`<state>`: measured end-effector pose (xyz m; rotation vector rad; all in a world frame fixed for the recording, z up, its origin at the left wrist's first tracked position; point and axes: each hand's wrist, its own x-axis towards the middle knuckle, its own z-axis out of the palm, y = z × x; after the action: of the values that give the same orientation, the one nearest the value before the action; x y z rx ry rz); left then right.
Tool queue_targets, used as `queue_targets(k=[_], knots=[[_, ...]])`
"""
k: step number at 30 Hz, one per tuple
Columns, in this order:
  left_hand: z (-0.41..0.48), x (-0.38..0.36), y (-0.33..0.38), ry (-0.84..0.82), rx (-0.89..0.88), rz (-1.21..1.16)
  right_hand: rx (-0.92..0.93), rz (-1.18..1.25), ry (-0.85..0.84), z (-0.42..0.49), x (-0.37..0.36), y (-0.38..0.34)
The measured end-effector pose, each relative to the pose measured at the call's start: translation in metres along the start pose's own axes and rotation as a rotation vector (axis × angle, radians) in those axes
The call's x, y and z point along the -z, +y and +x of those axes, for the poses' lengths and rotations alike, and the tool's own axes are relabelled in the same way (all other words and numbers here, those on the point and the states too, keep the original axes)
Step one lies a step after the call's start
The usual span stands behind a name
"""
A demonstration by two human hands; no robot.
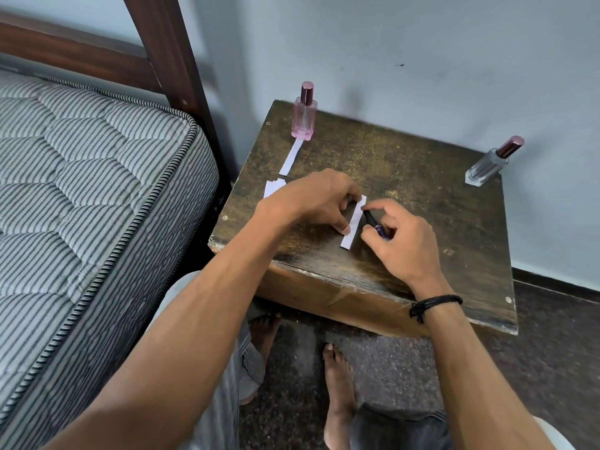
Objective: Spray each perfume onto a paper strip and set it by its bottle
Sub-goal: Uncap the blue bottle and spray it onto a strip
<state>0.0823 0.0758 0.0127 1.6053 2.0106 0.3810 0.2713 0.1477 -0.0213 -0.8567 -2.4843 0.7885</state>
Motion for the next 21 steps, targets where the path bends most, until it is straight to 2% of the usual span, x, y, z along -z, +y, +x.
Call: queue_targets(k=[6,21], knots=[[-0.0031,0.0033,0.0021,-0.032,-0.025,-0.068,-0.057,0.204,0.055,0.0031,0.0012,0.0063],[-0.0013,-0.0012,0.0020,-0.061,-0.026,0.002,-0.065,0.246,0.050,0.0052,-0.0001,0.0085]])
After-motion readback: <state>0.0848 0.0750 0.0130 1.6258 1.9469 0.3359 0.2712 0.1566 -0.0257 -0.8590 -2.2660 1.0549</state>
